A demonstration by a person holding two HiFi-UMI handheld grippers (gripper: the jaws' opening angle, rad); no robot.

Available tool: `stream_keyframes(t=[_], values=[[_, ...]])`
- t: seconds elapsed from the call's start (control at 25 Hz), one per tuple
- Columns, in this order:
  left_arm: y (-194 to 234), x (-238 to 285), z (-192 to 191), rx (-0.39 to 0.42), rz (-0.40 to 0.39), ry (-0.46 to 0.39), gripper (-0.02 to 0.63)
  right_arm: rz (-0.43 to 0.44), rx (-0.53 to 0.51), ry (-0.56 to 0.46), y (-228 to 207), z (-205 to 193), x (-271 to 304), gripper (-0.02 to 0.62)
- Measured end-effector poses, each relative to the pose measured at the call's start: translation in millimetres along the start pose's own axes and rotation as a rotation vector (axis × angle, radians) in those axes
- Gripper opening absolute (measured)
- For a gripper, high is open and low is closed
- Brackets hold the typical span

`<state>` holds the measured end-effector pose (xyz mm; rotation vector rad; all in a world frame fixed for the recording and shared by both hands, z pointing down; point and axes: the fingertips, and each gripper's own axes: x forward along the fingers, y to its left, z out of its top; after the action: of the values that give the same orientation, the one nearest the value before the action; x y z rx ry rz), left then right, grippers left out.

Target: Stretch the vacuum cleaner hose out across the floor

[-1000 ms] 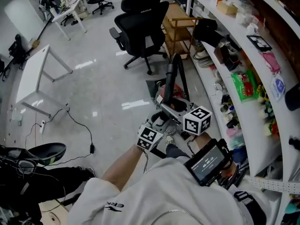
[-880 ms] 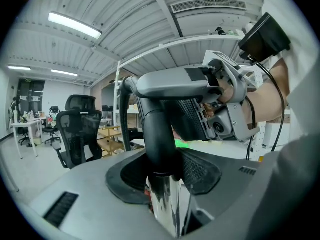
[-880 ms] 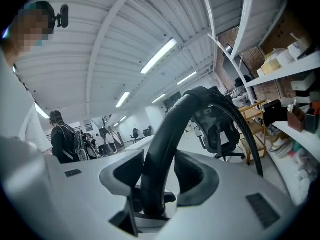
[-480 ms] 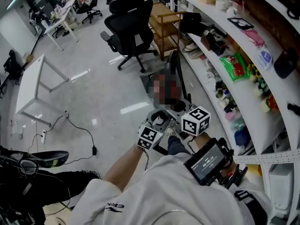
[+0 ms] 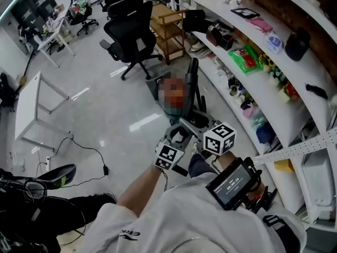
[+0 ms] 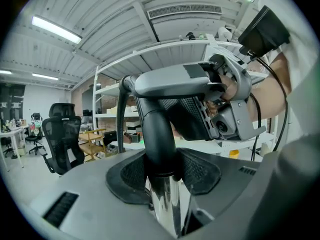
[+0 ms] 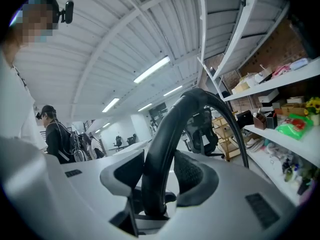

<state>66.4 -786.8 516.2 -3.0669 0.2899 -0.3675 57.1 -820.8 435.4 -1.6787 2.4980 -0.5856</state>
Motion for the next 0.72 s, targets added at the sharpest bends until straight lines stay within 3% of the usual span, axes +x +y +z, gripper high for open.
stream_keyframes(t=[0.44,0.72], values=[[-86.2,20.0,17.8,0.026,-0.143,-0.005,0.155,-0.164,0.037,-0.042,-11.3,-3.2,-91.7,0.183],[-168.7,51.0,30.1,0.063,-0.230,-0.002,0.155,-0.257,0.035,-0.073,-28.1,-9.5,-179.8,0.181]])
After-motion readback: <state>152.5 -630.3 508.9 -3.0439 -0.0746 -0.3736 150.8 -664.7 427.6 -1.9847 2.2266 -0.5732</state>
